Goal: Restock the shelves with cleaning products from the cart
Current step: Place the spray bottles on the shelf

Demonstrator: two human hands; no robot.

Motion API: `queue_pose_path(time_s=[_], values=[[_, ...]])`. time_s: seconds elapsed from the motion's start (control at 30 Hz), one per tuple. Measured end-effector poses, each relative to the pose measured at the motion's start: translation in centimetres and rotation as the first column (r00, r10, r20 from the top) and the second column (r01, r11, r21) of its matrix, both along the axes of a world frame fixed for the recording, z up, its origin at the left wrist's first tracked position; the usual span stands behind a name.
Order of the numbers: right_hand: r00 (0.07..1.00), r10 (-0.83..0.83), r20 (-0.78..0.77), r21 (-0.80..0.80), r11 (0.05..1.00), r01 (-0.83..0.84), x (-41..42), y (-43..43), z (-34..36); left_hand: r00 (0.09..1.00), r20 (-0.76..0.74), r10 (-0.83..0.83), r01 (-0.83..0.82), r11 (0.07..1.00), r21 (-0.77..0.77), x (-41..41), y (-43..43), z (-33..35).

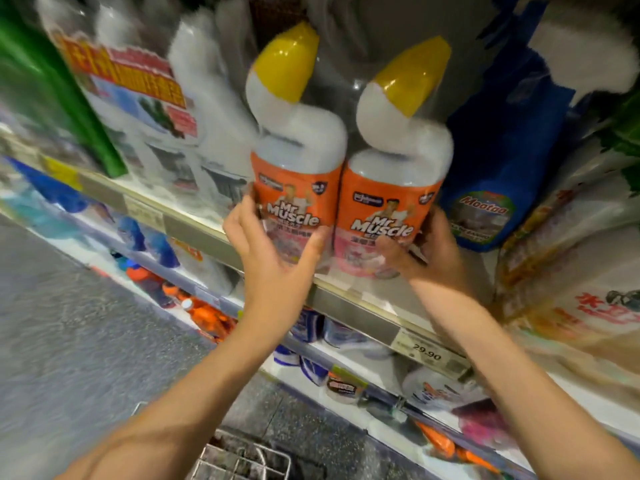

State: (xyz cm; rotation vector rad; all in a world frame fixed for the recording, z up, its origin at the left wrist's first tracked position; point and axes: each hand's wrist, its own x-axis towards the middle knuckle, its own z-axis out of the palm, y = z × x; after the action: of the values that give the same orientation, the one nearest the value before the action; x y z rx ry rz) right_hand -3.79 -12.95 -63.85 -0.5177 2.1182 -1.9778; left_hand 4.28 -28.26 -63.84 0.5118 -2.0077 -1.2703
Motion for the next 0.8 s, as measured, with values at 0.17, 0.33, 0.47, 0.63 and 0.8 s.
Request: queue_pose_path(time_s=[0.17,0.33,0.47,0.63,0.8], values=[[0.996,-0.085,-0.028,0.033,0.996,0.086,3.3,-0.1,0.6,0.998,0.052,-0.027,0.026,0.999,0.032,0.1,-0.2,-0.2],[0.991,-0.117,-0.062,-0.031,0.993,0.116,4.3,-0.2,0.5,0.998,0.051,-0.033,0.029,0.996,0.084,-0.1,0.2,-0.3],[0.992,-0.119,-0.032,-0.024,0.993,0.118,4.6,-0.2,0.4,1.0,0.0,0.02,-0.02,0.998,0.057,-0.1,0.8,-0.4],[0.995,-0.096,-0.034,-0.027,0.995,0.095,4.6,-0.1,0.1,0.977,-0.21,0.027,-0.057,0.988,-0.14,1.1,3.0,0.0],[0.998,-0.037,-0.045,-0.003,0.999,0.037,4.7,2.0,0.4,0.929,-0.214,-0.302,0.181,0.875,-0.449,2.0,5.3,0.7]])
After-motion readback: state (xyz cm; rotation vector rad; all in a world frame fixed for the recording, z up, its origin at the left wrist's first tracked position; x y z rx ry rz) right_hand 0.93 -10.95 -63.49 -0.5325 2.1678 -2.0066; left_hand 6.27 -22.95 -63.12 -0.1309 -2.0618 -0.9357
